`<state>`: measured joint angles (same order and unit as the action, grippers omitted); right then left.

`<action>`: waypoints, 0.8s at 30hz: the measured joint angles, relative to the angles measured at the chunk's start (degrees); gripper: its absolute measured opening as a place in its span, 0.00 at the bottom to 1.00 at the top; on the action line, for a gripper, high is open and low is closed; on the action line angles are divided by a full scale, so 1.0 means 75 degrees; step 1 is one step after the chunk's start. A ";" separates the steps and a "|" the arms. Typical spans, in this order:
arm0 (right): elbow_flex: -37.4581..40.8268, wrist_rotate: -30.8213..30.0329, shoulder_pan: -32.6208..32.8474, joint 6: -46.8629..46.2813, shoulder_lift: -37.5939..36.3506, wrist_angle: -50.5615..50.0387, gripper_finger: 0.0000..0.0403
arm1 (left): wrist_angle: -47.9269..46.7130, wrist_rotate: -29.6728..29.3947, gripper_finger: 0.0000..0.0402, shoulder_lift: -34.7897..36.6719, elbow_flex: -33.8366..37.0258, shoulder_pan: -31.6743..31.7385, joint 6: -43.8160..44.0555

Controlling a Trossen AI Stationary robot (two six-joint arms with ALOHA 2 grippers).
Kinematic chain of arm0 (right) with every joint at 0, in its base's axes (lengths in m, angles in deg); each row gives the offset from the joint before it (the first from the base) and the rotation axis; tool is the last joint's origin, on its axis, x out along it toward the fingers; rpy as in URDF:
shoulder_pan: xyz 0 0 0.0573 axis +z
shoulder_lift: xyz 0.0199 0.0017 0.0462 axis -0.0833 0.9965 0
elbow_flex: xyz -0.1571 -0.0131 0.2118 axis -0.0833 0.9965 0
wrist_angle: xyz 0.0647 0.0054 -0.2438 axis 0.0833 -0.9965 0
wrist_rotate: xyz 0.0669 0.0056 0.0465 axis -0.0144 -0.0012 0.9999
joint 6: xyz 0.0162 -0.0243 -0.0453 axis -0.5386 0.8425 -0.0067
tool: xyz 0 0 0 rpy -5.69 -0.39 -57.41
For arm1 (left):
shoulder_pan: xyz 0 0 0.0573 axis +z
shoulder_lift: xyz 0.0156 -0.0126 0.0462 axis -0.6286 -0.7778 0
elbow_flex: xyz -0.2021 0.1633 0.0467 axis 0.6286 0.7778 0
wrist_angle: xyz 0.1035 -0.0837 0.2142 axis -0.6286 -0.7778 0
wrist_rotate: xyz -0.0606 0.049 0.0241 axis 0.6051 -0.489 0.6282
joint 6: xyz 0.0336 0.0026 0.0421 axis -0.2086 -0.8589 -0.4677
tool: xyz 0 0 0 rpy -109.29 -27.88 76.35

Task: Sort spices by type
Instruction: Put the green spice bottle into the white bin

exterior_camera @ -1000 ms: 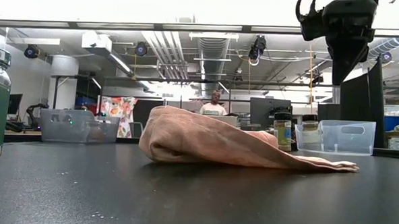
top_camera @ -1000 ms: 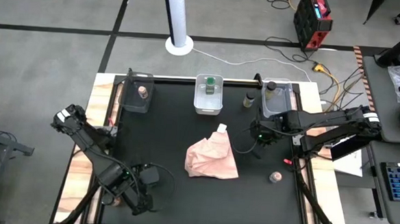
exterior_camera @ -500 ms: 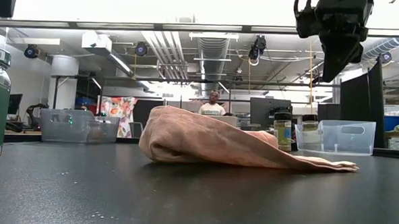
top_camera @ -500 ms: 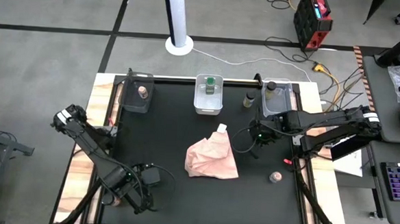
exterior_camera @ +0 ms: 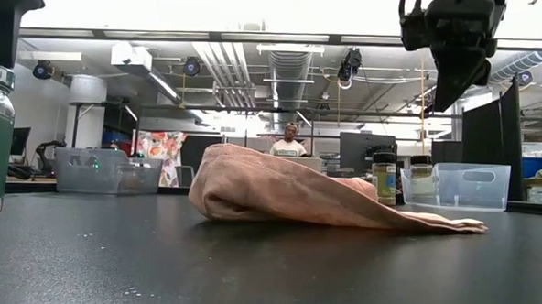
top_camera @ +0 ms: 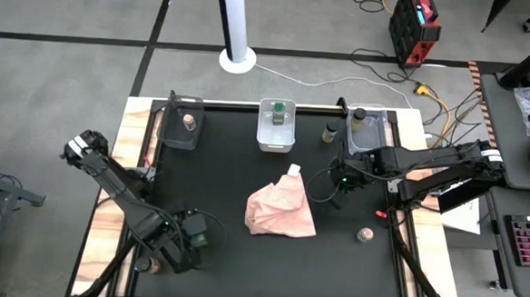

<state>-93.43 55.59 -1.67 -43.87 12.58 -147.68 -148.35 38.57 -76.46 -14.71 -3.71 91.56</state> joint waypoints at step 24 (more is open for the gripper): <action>0.0006 -0.0174 -0.0003 0.0000 0.0000 0.0058 0.03 | 0.2120 -0.0444 0.87 0.0959 0.2154 0.0000 -0.0268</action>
<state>-93.39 54.28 -1.69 -43.87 12.58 -147.24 -132.46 35.24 -69.27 1.45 -3.71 89.55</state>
